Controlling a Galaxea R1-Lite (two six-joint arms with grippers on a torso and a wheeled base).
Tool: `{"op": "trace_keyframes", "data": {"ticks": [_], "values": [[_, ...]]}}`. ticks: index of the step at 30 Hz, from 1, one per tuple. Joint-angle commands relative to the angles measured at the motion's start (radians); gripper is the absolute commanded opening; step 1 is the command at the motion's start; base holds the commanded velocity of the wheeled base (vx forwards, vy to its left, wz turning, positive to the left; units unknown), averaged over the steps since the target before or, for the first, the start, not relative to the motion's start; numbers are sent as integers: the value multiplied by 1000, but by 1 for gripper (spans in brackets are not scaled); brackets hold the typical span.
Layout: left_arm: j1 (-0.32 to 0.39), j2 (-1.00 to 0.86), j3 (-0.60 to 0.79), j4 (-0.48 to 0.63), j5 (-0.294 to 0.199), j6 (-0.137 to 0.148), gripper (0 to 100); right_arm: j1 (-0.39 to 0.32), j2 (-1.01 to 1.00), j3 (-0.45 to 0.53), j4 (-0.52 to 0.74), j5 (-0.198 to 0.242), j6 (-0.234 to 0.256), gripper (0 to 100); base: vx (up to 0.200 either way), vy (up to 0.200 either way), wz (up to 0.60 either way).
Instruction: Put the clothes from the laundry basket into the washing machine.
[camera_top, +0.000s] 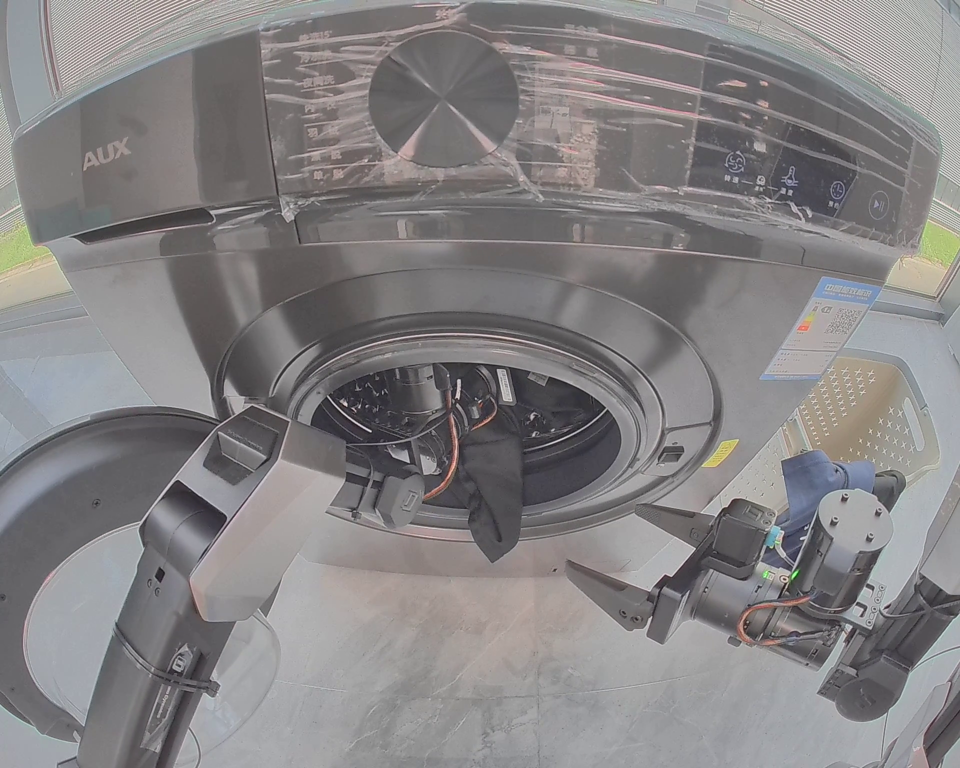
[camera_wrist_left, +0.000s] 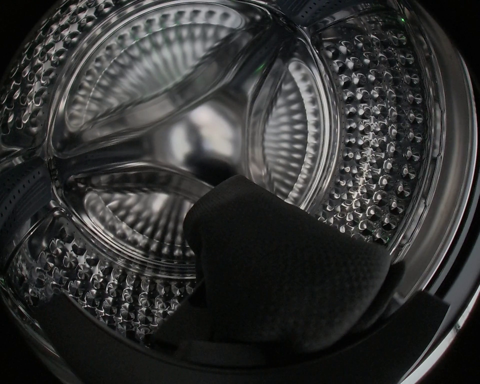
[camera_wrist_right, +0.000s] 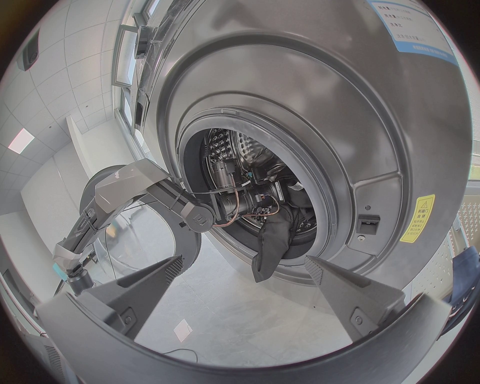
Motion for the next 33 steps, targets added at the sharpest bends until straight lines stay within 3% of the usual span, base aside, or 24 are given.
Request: {"op": "trace_keyframes", "data": {"ticks": [1, 6, 11, 18, 26, 27, 33], "values": [[1, 4, 2, 2, 10, -4, 100, 1, 2, 0, 0, 2, 0, 100, 0, 0, 0], [-8, -5, 11, 6, 58, -36, 100, -1, 2, 0, 0, 2, 0, 100, 0, 0, 0], [-20, -111, 195, 65, 56, -52, 100, 1, 2, -2, 0, 2, 0, 100, 0, 0, 0], [-46, -207, 420, 160, 7, -41, 100, 2, 22, -2, 0, 2, 2, 100, 0, 0, 0], [-45, -187, 463, 174, 1, -7, 100, 2, 22, -2, 0, 2, 2, 100, 0, 0, 0], [-45, -187, 463, 174, 1, -7, 0, 2, 22, -2, 0, 2, 2, 100, 0, 0, 0], [-52, -173, 442, 169, -2, -9, 0, 2, 20, -2, 0, 2, 2, 100, 0, 0, 0]]}}
